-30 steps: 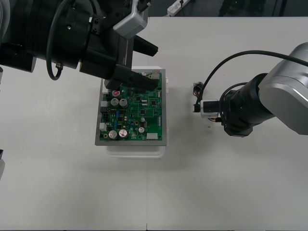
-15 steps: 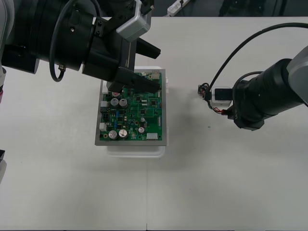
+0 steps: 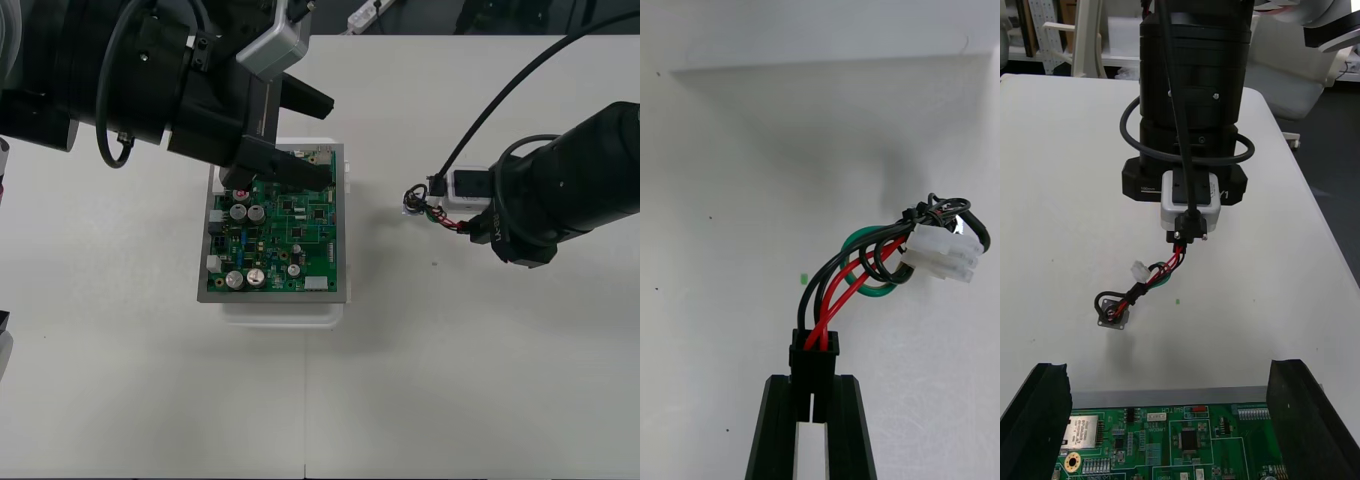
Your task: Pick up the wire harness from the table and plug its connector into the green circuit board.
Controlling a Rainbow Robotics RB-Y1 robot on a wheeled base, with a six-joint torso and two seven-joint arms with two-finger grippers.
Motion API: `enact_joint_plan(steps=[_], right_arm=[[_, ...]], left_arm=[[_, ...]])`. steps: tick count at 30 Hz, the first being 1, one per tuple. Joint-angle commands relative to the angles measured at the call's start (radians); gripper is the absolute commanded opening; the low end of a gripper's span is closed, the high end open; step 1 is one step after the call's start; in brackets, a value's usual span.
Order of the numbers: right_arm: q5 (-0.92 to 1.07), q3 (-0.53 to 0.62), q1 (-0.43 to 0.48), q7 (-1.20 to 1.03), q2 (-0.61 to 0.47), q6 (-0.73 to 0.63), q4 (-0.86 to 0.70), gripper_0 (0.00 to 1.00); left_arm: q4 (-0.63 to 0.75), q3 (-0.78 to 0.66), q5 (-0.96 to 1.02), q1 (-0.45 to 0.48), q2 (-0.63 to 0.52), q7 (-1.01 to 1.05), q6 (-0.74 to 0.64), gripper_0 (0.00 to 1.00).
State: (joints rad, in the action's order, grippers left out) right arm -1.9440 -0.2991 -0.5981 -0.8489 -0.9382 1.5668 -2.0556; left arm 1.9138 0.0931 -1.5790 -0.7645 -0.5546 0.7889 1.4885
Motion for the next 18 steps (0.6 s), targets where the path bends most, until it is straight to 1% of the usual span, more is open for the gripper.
enact_joint_plan(steps=[1, 6, 12, 18], right_arm=[[0.066, 0.074, -0.026, -0.056, -0.036, 0.004, -0.034, 0.0], [0.117, 0.089, -0.026, -0.064, -0.047, 0.004, -0.035, 0.0], [0.152, 0.092, -0.026, -0.068, -0.05, 0.004, -0.041, 0.0], [0.24, 0.095, -0.026, -0.081, -0.051, 0.004, -0.041, 0.0]], left_arm=[[0.014, -0.036, 0.037, -0.018, -0.021, -0.017, -0.028, 0.76], [0.005, -0.041, 0.082, -0.018, -0.036, -0.019, -0.028, 0.76], [-0.044, -0.059, 0.175, -0.018, -0.065, -0.03, -0.019, 0.76], [-0.065, -0.111, 0.211, -0.018, -0.065, -0.04, 0.053, 0.76]])
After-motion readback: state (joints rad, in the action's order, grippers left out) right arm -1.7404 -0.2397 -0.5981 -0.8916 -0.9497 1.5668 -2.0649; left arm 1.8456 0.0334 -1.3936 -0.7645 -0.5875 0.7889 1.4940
